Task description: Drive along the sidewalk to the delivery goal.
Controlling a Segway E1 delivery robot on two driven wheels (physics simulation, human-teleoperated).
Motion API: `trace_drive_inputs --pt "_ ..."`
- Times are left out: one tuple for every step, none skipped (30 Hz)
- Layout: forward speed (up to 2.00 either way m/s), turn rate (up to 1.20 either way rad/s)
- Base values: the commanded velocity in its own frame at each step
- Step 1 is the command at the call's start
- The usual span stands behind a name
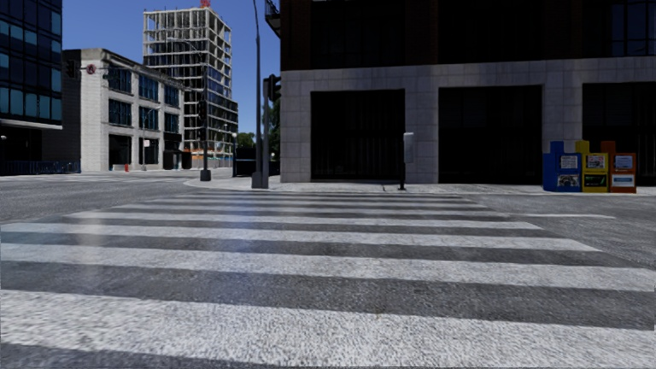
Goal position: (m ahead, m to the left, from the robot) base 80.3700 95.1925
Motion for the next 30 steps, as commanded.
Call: trace_drive_inputs --pt "2.0 0.0" --pt "2.0 0.0" --pt "2.0 0.0" --pt "2.0 0.0" --pt "2.0 0.0" --pt "2.0 0.0" --pt "2.0 0.0" --pt "2.0 0.0" --pt "2.0 0.0" --pt "2.0 0.0" --pt "2.0 0.0" --pt "2.0 0.0" --pt "2.0 0.0" --pt "2.0 0.0" --pt "2.0 0.0" --pt "2.0 0.0" --pt "2.0 0.0" --pt "2.0 0.0" --pt "2.0 0.0" --pt "2.0 0.0" --pt "2.0 0.0" --pt "2.0 0.0" --pt "2.0 0.0" --pt "2.0 0.0" --pt "2.0 0.0" --pt "2.0 0.0" --pt "2.0 0.0" --pt "2.0 0.0" --pt "2.0 0.0" --pt "2.0 0.0"
